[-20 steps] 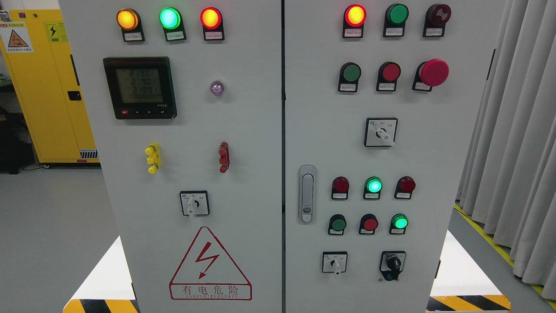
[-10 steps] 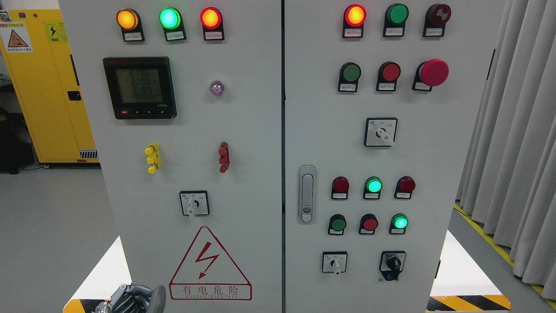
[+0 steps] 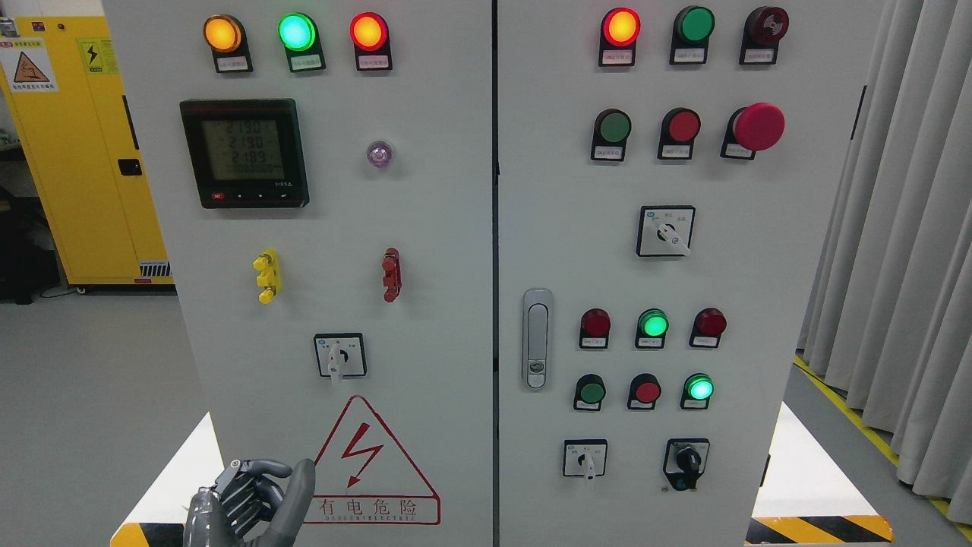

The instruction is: Turn on light switch 1

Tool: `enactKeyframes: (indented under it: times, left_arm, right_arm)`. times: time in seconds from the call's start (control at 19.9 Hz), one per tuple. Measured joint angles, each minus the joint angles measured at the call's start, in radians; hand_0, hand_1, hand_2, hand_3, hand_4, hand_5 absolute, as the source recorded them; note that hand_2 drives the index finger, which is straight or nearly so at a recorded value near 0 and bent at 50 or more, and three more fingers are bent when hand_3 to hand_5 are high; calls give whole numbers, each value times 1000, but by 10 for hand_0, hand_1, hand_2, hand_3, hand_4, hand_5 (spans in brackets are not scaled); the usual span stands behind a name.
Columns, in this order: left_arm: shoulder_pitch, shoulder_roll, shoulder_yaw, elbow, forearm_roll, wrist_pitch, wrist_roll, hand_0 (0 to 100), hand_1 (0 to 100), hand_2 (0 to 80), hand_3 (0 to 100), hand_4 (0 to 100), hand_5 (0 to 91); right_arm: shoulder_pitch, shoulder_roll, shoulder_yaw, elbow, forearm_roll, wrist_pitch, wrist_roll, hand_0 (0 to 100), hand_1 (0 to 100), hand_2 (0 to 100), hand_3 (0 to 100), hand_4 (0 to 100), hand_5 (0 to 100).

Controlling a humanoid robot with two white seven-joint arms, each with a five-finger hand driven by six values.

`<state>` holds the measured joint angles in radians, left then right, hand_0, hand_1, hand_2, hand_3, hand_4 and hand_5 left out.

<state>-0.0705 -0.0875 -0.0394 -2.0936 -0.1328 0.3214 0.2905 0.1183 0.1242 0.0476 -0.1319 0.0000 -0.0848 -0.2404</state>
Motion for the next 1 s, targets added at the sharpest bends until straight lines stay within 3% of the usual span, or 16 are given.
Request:
enactKeyframes:
  times: [0.5,0.6,1.0]
  left_arm:
    - [-90,-16,-11,2,-52,110,20,55,636,576,901,861,836]
    - [-102,-19,-12,3,-59,122,22,161,659,575,901,863,838]
    - [-155,-28,-16,19,-110,170,22,212,662,568,904,867,846]
  right_arm:
    - [0,0,0,0,0,0,-1,0,500,40,0,0,0]
    - [0,0,0,0,0,0,-1,0,500,40,0,0,0]
    - [0,0,0,0,0,0,-2,0,500,40,0,0,0]
